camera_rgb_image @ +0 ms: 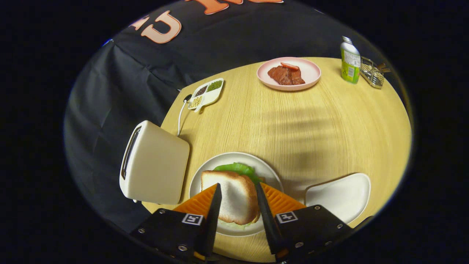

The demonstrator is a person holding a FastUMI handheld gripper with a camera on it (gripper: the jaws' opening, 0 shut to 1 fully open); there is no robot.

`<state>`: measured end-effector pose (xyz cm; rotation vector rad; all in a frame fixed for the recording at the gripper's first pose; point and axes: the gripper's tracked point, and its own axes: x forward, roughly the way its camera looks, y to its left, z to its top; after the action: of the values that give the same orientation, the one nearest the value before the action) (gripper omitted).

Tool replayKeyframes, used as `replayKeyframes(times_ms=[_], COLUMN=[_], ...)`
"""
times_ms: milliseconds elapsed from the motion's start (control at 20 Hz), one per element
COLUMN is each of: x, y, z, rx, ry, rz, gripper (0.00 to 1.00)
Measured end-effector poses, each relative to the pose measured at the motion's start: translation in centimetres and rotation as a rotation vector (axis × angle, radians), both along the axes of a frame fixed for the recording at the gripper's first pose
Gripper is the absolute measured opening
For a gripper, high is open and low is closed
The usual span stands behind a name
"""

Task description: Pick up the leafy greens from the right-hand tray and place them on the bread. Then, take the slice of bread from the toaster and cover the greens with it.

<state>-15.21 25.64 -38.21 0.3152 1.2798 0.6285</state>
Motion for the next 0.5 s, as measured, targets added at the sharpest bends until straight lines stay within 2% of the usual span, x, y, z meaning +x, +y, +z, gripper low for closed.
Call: replayKeyframes(times_ms=[100,200,500], x=[2.3,4.9,12.6], y=[-0.3,-2.0,-7.3], z=[2.4,5.1,18.2], rx=[0.030,0.011,-0.013], ry=[-0.117,-0.250,-0.696], rz=[-0.052,-0.091,-0.237], gripper=[0.71,0.79,0.95])
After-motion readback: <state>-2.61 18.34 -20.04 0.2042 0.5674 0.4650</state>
